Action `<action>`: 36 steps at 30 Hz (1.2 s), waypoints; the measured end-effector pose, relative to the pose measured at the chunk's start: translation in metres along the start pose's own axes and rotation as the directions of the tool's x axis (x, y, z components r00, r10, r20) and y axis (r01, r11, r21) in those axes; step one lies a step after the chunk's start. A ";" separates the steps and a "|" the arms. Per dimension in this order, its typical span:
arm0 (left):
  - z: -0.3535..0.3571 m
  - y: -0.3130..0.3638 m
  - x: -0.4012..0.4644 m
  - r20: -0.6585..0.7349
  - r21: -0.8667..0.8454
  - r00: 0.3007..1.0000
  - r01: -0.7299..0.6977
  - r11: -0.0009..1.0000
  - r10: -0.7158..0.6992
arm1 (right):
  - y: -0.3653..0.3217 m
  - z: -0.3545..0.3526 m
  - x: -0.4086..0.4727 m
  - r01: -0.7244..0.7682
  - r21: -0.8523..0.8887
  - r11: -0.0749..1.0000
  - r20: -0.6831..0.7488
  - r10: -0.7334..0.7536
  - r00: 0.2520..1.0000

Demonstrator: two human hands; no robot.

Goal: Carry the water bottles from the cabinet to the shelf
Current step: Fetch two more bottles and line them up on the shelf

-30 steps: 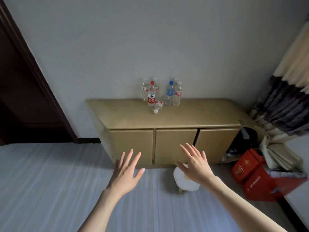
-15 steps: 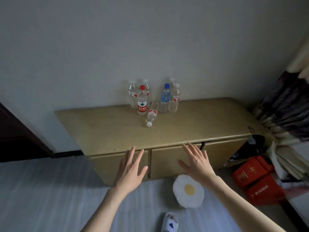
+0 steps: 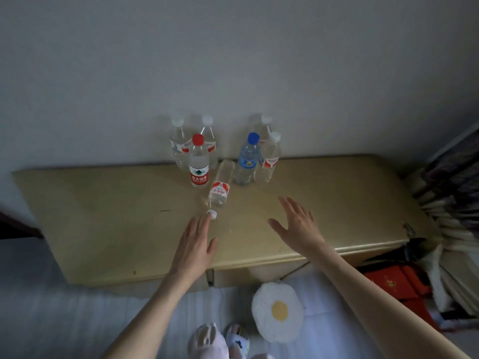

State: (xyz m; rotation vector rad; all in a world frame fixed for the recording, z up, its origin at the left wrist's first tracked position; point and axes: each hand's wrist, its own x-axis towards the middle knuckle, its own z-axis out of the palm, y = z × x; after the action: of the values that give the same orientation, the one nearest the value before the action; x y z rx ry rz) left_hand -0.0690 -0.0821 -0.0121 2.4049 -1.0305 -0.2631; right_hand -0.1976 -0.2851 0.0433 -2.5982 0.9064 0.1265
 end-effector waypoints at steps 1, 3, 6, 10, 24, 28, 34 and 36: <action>0.004 -0.001 0.012 -0.003 -0.016 1.000 0.020 1.000 -0.020 | 0.000 0.000 0.012 0.000 0.012 1.000 -0.001 0.000 1.000; 0.013 -0.005 0.042 0.014 -0.051 0.997 0.079 0.996 -0.078 | 0.002 0.002 0.042 -0.020 0.054 0.998 0.007 0.019 1.000; 0.033 -0.017 0.089 0.069 -0.083 0.988 0.143 0.986 -0.137 | 0.004 0.006 0.094 -0.106 0.197 0.975 -0.014 0.111 0.994; 0.065 -0.032 0.135 0.171 -0.128 0.950 0.286 0.950 -0.263 | 0.007 0.012 0.161 -0.256 0.462 0.849 -0.022 0.300 0.954; 0.088 -0.043 0.189 0.287 -0.239 0.847 0.515 0.823 -0.447 | 0.021 0.024 0.259 -0.196 0.762 0.618 -0.142 0.453 0.880; 0.075 -0.049 0.184 0.277 -0.171 0.863 0.478 0.862 -0.423 | 0.017 0.026 0.242 -0.200 0.780 0.593 -0.154 0.492 0.857; 0.026 -0.038 0.171 0.268 0.039 0.890 0.372 0.928 -0.368 | 0.012 0.038 0.190 -0.191 0.798 0.572 -0.160 0.506 0.848; 0.010 -0.034 0.169 0.241 0.057 0.915 0.320 0.946 -0.324 | 0.011 0.040 0.176 -0.212 0.783 0.584 -0.143 0.501 0.853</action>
State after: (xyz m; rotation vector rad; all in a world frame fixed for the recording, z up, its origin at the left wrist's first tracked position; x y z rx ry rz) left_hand 0.0653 -0.1878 -0.0349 2.5982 -0.7298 -0.6887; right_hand -0.0641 -0.3793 -0.0334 -1.6380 1.2778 -0.5306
